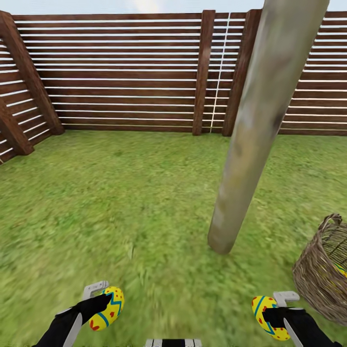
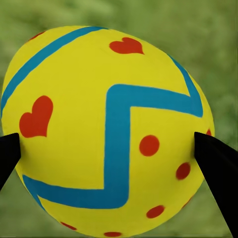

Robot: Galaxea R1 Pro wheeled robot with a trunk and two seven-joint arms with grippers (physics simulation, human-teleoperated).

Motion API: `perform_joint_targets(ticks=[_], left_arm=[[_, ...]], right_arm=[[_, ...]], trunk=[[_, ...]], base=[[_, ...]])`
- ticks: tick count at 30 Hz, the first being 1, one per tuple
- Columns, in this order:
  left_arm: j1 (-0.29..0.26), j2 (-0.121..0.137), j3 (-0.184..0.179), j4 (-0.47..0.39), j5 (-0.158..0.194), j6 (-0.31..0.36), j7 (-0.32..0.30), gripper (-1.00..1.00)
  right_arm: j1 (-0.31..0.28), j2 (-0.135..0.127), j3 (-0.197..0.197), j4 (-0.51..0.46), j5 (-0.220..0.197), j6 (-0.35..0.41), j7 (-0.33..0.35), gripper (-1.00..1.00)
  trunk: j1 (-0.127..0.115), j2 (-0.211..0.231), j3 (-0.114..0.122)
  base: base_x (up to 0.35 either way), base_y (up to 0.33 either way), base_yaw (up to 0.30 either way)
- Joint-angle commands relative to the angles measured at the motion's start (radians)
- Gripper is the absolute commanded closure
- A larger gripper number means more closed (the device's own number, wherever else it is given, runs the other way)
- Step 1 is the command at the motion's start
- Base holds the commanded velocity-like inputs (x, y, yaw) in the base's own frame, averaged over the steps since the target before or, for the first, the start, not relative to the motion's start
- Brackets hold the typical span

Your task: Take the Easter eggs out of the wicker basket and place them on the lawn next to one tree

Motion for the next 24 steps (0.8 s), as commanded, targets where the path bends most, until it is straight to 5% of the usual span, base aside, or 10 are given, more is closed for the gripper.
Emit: perform_joint_targets(ticks=[1, 24], left_arm=[[0.000, -0.001, 0.004, -0.001, 0.006, 0.008, -0.005, 1.00], [0.000, -0.001, 0.002, 0.000, 0.006, 0.007, -0.005, 1.00]], right_arm=[[0.000, -0.001, 0.004, -0.001, -0.007, 0.005, -0.002, 1.00], [0.000, 0.003, 0.005, -0.003, -0.007, 0.005, -0.003, 1.00]], trunk=[[0.000, -0.001, -0.005], [0.011, -0.006, -0.094]], base=[[0.000, 0.000, 0.000], [0.000, 0.000, 0.000]])
